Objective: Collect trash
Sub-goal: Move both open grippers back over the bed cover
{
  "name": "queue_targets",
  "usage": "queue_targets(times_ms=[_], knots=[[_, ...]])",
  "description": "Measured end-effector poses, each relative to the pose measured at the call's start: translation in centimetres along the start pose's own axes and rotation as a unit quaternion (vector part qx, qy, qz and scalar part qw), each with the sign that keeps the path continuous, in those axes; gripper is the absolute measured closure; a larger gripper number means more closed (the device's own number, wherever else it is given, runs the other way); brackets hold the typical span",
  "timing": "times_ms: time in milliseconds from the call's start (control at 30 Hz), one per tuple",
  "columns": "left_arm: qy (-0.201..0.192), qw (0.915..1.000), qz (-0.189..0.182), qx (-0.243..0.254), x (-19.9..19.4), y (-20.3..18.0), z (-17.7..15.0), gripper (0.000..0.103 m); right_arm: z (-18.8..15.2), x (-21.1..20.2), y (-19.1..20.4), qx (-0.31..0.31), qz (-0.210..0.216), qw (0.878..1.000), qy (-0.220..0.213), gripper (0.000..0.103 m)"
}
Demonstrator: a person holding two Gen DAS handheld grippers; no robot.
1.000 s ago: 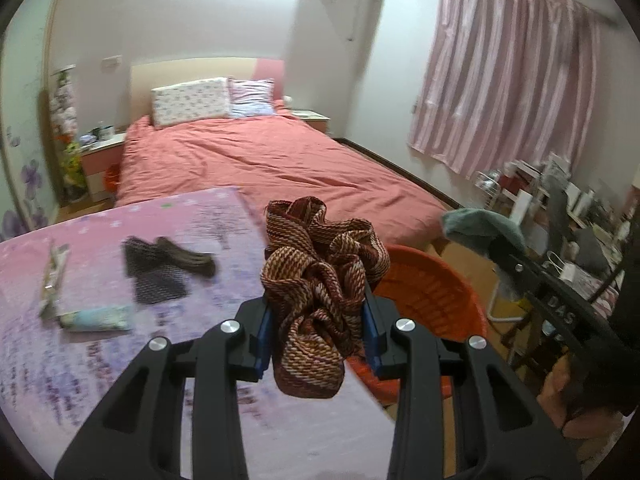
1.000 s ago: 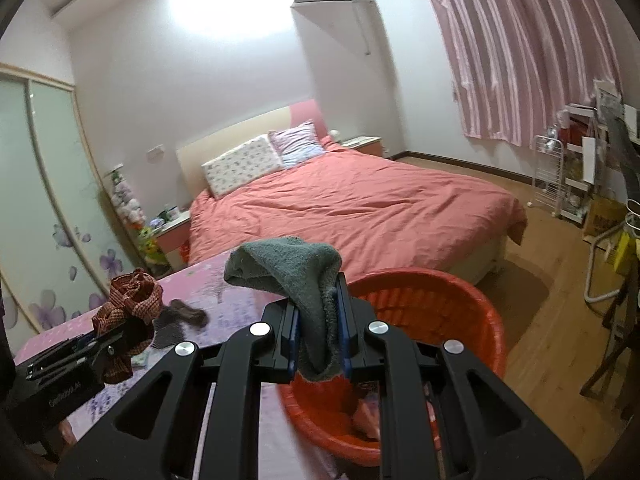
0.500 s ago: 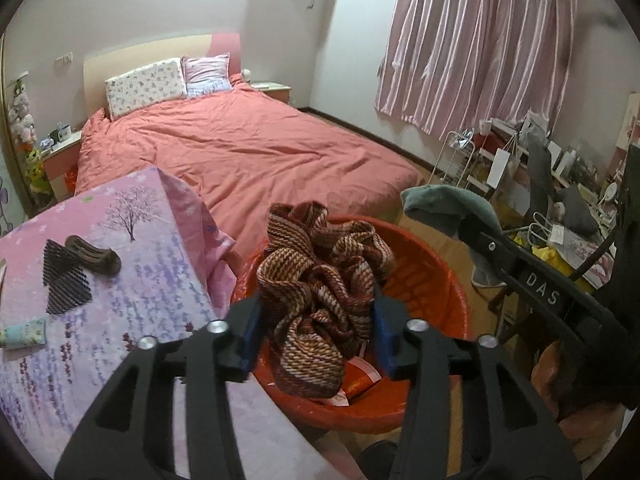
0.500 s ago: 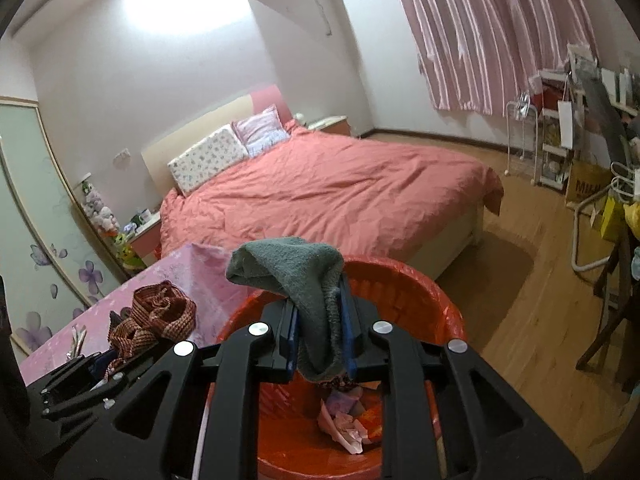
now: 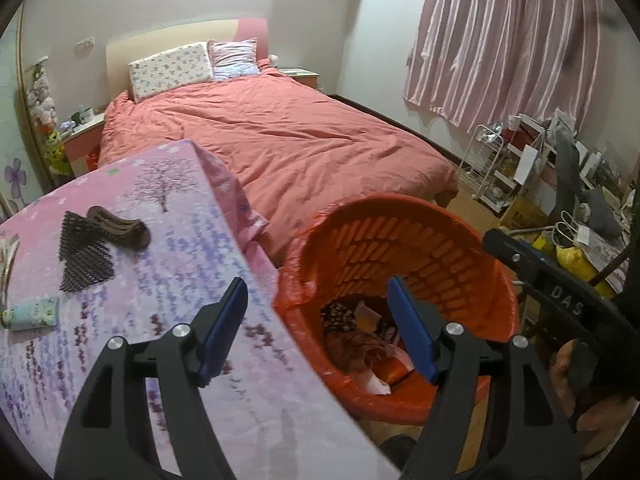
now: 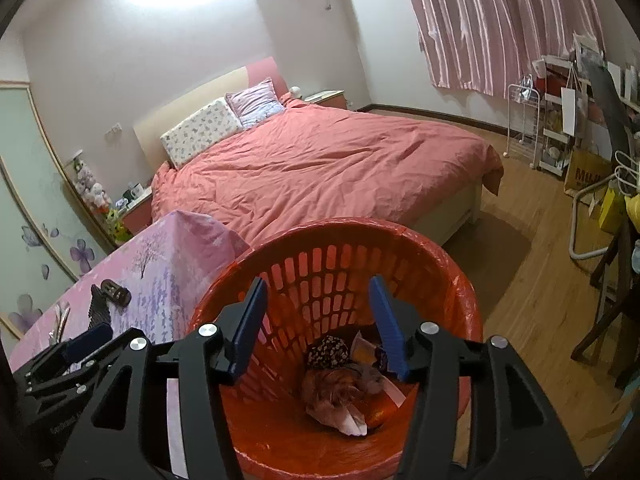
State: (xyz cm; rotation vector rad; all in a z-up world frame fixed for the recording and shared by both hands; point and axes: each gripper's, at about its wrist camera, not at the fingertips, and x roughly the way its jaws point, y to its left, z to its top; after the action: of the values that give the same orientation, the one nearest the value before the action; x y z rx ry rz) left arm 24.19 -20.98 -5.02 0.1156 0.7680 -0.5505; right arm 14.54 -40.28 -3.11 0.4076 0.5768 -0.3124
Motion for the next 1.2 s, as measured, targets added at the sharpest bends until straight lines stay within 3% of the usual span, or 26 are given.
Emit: queue_targets(times_ms=[200, 433, 600, 733, 833, 1100, 1200], knots=[[0.002, 0.9993, 0.037, -0.01, -1.0, 3.4, -0.9, 0.03, -0.2, 0.1, 1.7, -0.019, 0.007, 1.0, 0.009, 0.048], [0.004, 0.9922, 0.108, -0.061, -2.7, 11.9, -2.1, 0.028, -1.2, 0.8, 5.1, -0.053, 0.027, 0.998, 0.029, 0.048], [-0.002, 0.9775, 0.175, -0.118, -5.1, 19.9, -2.6, 0.028, -2.2, 1.3, 8.4, -0.085, 0.05, 0.994, 0.047, 0.048], [-0.012, 0.9587, 0.236, -0.158, -6.7, 26.8, -2.7, 0.028, -3.0, 1.9, 11.0, -0.111, 0.064, 0.99, 0.06, 0.048], [-0.007, 0.9492, 0.26, -0.178, -6.6, 30.6, -2.4, 0.028, -3.5, 2.3, 12.8, -0.13, 0.073, 0.987, 0.068, 0.048], [0.036, 0.9416, 0.262, -0.209, -3.2, 37.3, -1.2, 0.028, -4.3, 4.1, 16.5, -0.159, 0.087, 0.98, 0.089, 0.048], [0.054, 0.9402, 0.253, -0.221, -2.0, 38.7, -1.6, 0.035, -4.8, 4.5, 17.5, -0.165, 0.091, 0.978, 0.095, 0.048]])
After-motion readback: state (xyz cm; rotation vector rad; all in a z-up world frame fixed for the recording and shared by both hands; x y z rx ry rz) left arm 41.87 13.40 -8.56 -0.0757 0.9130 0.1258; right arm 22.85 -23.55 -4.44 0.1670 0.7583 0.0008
